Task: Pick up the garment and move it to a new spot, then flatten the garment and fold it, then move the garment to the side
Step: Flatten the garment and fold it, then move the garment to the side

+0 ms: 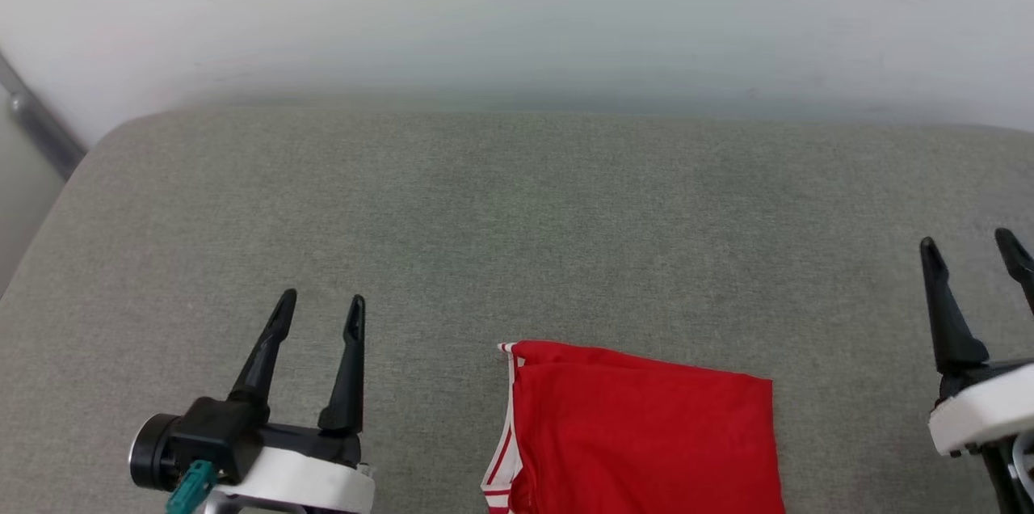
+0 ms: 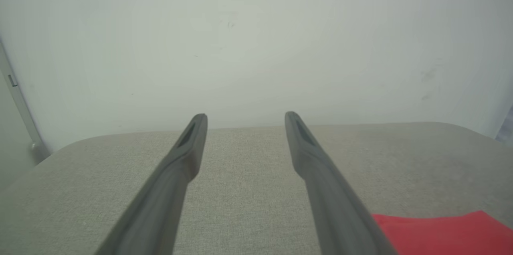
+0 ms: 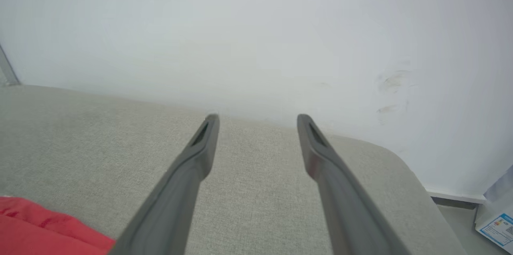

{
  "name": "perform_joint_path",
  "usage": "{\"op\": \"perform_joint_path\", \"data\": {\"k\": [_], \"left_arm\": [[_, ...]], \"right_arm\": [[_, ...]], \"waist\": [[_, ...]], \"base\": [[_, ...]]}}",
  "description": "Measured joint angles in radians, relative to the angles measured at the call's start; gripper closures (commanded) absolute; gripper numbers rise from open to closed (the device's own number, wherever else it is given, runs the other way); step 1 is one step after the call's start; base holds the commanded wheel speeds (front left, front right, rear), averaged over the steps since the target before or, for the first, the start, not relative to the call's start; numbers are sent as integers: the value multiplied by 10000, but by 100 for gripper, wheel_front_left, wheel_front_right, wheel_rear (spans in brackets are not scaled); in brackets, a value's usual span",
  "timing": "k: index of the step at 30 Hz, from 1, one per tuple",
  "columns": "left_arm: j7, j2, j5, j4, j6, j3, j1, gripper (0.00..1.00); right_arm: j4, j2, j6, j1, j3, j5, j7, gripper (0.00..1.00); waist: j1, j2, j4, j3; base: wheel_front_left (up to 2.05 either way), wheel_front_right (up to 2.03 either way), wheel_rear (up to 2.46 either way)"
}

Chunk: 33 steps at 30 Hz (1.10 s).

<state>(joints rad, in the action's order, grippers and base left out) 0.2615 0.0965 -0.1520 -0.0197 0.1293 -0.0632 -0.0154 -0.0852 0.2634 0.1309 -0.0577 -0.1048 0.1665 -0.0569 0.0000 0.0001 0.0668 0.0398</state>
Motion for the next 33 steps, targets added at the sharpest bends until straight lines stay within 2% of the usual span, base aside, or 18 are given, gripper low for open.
{"op": "perform_joint_path", "data": {"k": [5,8,12,17,33], "left_arm": [[2,-86,-247,-150,0,134,-196,0],[0,-77,-286,-230,0,169,-317,0],[0,-59,-267,-238,0,232,-419,0],[2,-46,-198,-295,0,117,-479,0],[0,-19,-94,-121,0,-102,-517,0]], "right_arm": [[-512,-497,2,928,-265,105,1641,0],[-767,-930,0,1367,-347,82,2125,0],[-1011,-1519,0,1869,-441,-58,2320,0],[-1149,-1910,0,2233,-418,-261,2349,0],[-986,-2061,0,2219,-495,-320,1916,0]], "waist": [[0,0,-141,-38],[-1,0,-166,-72],[-1,0,-123,-88],[-1,0,-58,-84],[-1,0,86,-62]], "base": [[0,0,0],[0,0,0],[0,0,0],[0,0,0],[0,0,0]]}}
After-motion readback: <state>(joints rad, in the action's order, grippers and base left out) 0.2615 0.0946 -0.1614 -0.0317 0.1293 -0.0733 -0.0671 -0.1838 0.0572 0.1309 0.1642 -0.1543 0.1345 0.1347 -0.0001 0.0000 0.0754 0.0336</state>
